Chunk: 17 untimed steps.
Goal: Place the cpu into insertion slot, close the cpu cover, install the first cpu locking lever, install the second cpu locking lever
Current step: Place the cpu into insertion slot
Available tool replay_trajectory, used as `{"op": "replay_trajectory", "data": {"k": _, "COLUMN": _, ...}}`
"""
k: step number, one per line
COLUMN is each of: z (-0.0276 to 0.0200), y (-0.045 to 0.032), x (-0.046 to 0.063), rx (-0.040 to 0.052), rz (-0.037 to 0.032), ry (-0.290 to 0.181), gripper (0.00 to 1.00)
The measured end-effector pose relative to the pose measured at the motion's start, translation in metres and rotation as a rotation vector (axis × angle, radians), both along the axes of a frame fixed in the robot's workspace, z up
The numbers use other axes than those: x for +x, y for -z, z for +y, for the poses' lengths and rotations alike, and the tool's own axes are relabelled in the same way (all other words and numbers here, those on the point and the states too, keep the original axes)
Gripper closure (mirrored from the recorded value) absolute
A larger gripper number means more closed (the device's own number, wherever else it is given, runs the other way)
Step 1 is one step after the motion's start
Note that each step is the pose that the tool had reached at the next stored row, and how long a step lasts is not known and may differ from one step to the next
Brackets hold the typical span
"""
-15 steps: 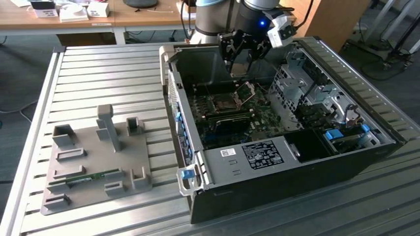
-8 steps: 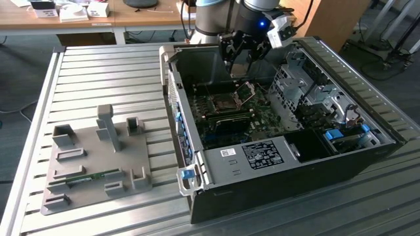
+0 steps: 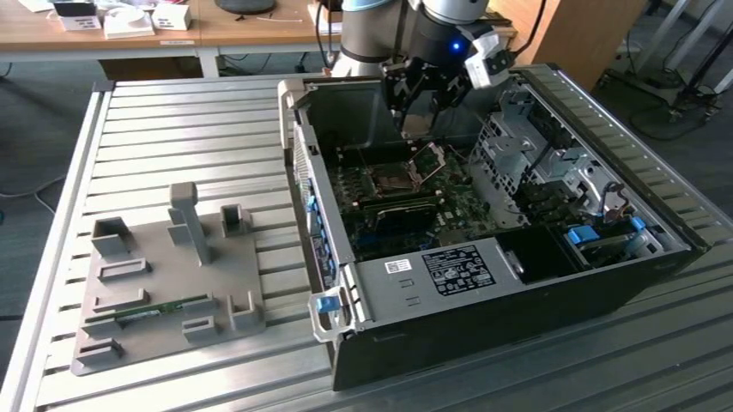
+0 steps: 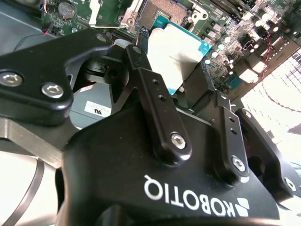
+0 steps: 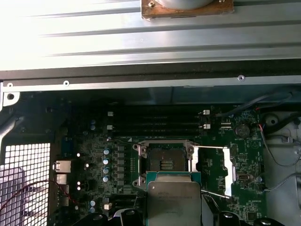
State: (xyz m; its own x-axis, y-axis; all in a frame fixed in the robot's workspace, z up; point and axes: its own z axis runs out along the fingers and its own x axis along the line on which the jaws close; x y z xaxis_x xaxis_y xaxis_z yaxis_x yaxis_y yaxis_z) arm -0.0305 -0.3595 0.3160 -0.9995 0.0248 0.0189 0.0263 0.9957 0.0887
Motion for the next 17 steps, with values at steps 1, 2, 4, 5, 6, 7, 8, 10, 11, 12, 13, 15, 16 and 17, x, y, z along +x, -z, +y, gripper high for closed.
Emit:
{"op": "replay_trajectory", "data": {"k": 1, "z": 0.0000, "y": 0.0006, "x": 0.0000, "rx": 0.0000, "rz": 0.0000, "ry": 0.000, "gripper": 0.46}}
{"op": "replay_trajectory", "data": {"k": 2, "z": 0.0000, "y": 0.0009, "x": 0.0000, "rx": -0.0002, "rz": 0.0000, "ry": 0.000, "gripper": 0.46}}
{"op": "replay_trajectory", "data": {"k": 4, "z": 0.0000, "y": 0.0008, "x": 0.0000, "rx": -0.0003, "rz": 0.0001, "ry": 0.000, "gripper": 0.46}}
{"op": "replay_trajectory", "data": {"k": 5, "z": 0.0000, "y": 0.0011, "x": 0.0000, "rx": 0.0000, "rz": 0.0000, "ry": 0.000, "gripper": 0.46}}
{"op": "replay_trajectory", "data": {"k": 6, "z": 0.0000, "y": 0.0013, "x": 0.0000, "rx": -0.0001, "rz": 0.0000, "ry": 0.000, "gripper": 0.46}}
{"op": "replay_trajectory", "data": {"k": 7, "z": 0.0000, "y": 0.0013, "x": 0.0000, "rx": -0.0001, "rz": 0.0000, "ry": 0.000, "gripper": 0.46}}
{"op": "replay_trajectory", "data": {"k": 8, "z": 0.0000, "y": 0.0015, "x": 0.0000, "rx": 0.0000, "rz": 0.0000, "ry": 0.000, "gripper": 0.46}}
{"op": "replay_trajectory", "data": {"k": 10, "z": 0.0000, "y": 0.0022, "x": 0.0000, "rx": 0.0002, "rz": -0.0002, "ry": 0.000, "gripper": 0.46}}
{"op": "replay_trajectory", "data": {"k": 11, "z": 0.0000, "y": 0.0024, "x": 0.0000, "rx": 0.0000, "rz": -0.0002, "ry": 0.000, "gripper": 0.46}}
{"op": "replay_trajectory", "data": {"k": 12, "z": 0.0000, "y": 0.0027, "x": 0.0000, "rx": -0.0001, "rz": -0.0001, "ry": 0.000, "gripper": 0.46}}
{"op": "replay_trajectory", "data": {"k": 13, "z": 0.0000, "y": 0.0030, "x": 0.0000, "rx": -0.0001, "rz": -0.0001, "ry": 0.000, "gripper": 0.46}}
{"op": "replay_trajectory", "data": {"k": 15, "z": 0.0000, "y": 0.0030, "x": 0.0000, "rx": -0.0003, "rz": 0.0000, "ry": 0.000, "gripper": 0.46}}
{"op": "replay_trajectory", "data": {"k": 16, "z": 0.0000, "y": 0.0035, "x": 0.0000, "rx": -0.0001, "rz": -0.0001, "ry": 0.000, "gripper": 0.46}}
{"op": "replay_trajectory", "data": {"k": 17, "z": 0.0000, "y": 0.0037, "x": 0.0000, "rx": -0.0001, "rz": -0.0001, "ry": 0.000, "gripper": 0.46}}
